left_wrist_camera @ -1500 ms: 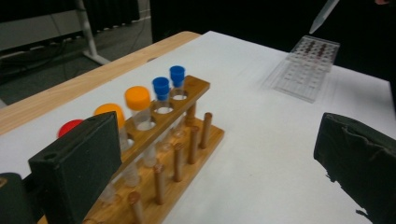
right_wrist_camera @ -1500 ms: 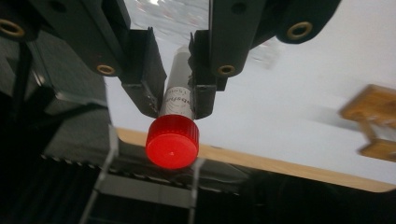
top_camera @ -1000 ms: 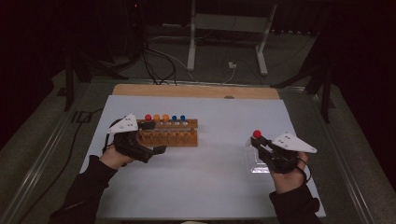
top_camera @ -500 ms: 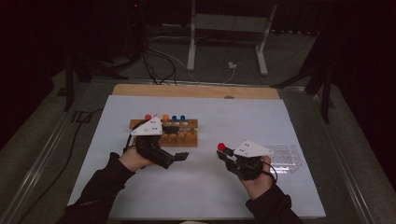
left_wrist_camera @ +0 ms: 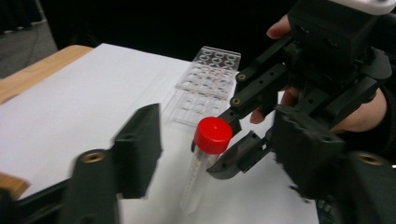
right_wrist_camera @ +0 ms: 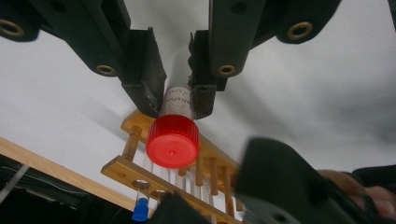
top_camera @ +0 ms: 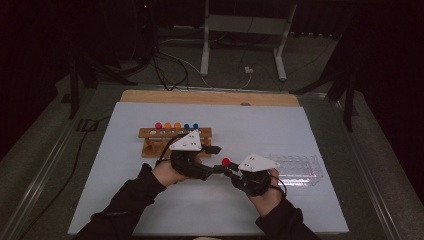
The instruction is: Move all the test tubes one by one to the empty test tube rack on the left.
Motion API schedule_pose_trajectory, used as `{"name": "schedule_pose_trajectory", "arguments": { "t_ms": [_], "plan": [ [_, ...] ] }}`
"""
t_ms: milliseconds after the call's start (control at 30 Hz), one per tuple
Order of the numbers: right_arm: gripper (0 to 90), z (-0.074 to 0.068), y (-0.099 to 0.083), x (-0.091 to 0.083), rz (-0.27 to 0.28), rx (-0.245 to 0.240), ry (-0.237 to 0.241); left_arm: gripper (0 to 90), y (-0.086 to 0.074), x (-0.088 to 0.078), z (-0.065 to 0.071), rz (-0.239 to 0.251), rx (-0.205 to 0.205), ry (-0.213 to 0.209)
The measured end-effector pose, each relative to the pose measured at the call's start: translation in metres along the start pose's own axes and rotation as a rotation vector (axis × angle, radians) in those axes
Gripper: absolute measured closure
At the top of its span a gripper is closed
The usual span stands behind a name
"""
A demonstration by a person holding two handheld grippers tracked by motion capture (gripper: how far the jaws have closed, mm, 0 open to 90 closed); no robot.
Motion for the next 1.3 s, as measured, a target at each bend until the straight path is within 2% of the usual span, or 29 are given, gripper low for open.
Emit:
{"name": "schedule_pose_trajectory", "arguments": {
  "t_ms": [133,367,500,567,633,767,867,933,1000,1067,1133,1233,1267,1300],
  "plan": [
    [74.7,0.000,0.000,0.000,-0.002,0.005,-0.002,53.3,-0.001,0.006,-0.001,-0.006,0.006,0.008],
    [74.7,0.000,0.000,0.000,0.001,0.010,-0.002,68.0,-0.002,0.014,-0.002,-0.020,0.016,0.001],
    [74.7,0.001,0.000,0.000,0.000,0.012,-0.006,70.0,-0.003,0.016,-0.002,-0.031,0.020,0.003],
    [74.3,0.001,0.000,0.000,-0.007,0.012,-0.005,70.7,-0.002,0.015,-0.002,-0.028,0.030,0.017],
    [72.6,0.002,0.000,-0.001,0.010,0.017,-0.006,71.0,-0.001,0.013,-0.003,-0.027,0.032,0.023],
    [54.5,0.007,0.000,-0.004,0.050,0.039,-0.015,71.2,0.000,0.001,-0.009,-0.030,0.035,0.055],
    [44.2,0.013,0.000,-0.006,0.067,0.060,0.008,71.3,0.001,-0.012,-0.016,-0.027,0.030,0.087],
    [34.2,0.016,0.000,-0.008,0.066,0.083,-0.011,71.3,0.001,-0.022,-0.020,-0.024,0.027,0.108],
    [28.9,0.018,0.000,-0.010,0.079,0.091,-0.030,71.3,0.001,-0.035,-0.026,-0.024,0.023,0.140],
    [17.9,0.020,0.000,-0.011,0.086,0.090,-0.053,71.3,0.002,-0.045,-0.031,-0.015,0.017,0.170],
    [13.8,0.022,0.000,-0.012,0.092,0.099,-0.071,71.3,0.004,-0.059,-0.037,-0.005,0.012,0.208],
    [4.1,0.024,0.000,-0.014,0.096,0.116,-0.072,71.3,0.006,-0.081,-0.045,0.015,0.005,0.270],
    [0.0,0.024,-0.001,-0.014,0.097,0.108,-0.050,71.3,0.006,-0.087,-0.048,0.022,0.000,0.285],
    [0.0,0.025,-0.001,-0.015,0.099,0.114,-0.054,71.3,0.007,-0.096,-0.051,0.033,-0.004,0.308]
  ]
}}
Point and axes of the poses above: each handheld gripper's, and its own axes: x roughly forward along the jaws, y roughly out of its top, z roughly to its right, the point moved 4 cm from there along x, roughly forward along the jaws, and after that the axes turned 2 degrees about -y, right-handed, at the moved point
